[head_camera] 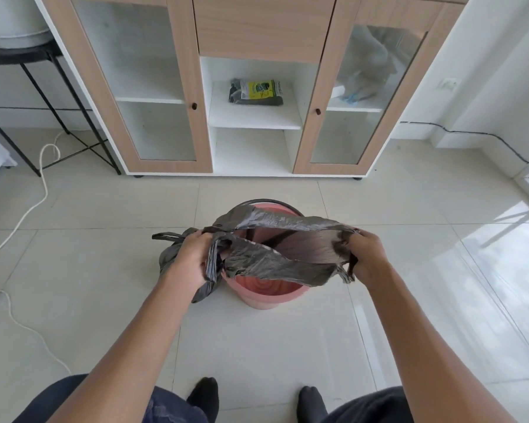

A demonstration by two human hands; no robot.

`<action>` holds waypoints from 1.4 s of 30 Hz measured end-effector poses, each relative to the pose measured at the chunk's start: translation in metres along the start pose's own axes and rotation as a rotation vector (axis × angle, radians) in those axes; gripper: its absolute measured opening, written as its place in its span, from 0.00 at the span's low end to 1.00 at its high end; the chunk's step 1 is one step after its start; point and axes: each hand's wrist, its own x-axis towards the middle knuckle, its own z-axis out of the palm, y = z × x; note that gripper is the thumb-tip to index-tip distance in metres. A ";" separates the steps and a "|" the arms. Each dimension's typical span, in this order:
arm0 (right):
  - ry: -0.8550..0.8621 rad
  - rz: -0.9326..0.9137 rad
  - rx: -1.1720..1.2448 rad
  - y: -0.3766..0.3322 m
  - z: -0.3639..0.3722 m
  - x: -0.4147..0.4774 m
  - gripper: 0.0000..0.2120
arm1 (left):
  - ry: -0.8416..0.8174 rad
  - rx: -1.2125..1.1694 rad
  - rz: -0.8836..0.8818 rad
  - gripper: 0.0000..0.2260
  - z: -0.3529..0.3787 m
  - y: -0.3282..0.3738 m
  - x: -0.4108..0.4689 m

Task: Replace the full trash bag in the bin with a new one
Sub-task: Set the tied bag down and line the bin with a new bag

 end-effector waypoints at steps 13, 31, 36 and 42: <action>-0.104 0.375 0.272 -0.007 -0.004 0.006 0.14 | -0.103 0.496 -0.243 0.11 -0.019 -0.035 0.023; 0.021 0.545 0.458 0.023 -0.019 0.058 0.12 | -0.177 0.057 -0.097 0.07 -0.025 -0.024 0.033; -0.013 0.517 0.445 0.020 -0.032 0.071 0.13 | -0.199 0.313 -0.168 0.15 -0.033 -0.036 0.028; -0.157 0.482 0.071 0.011 -0.030 0.054 0.13 | -0.068 0.291 -0.237 0.08 -0.027 -0.038 0.037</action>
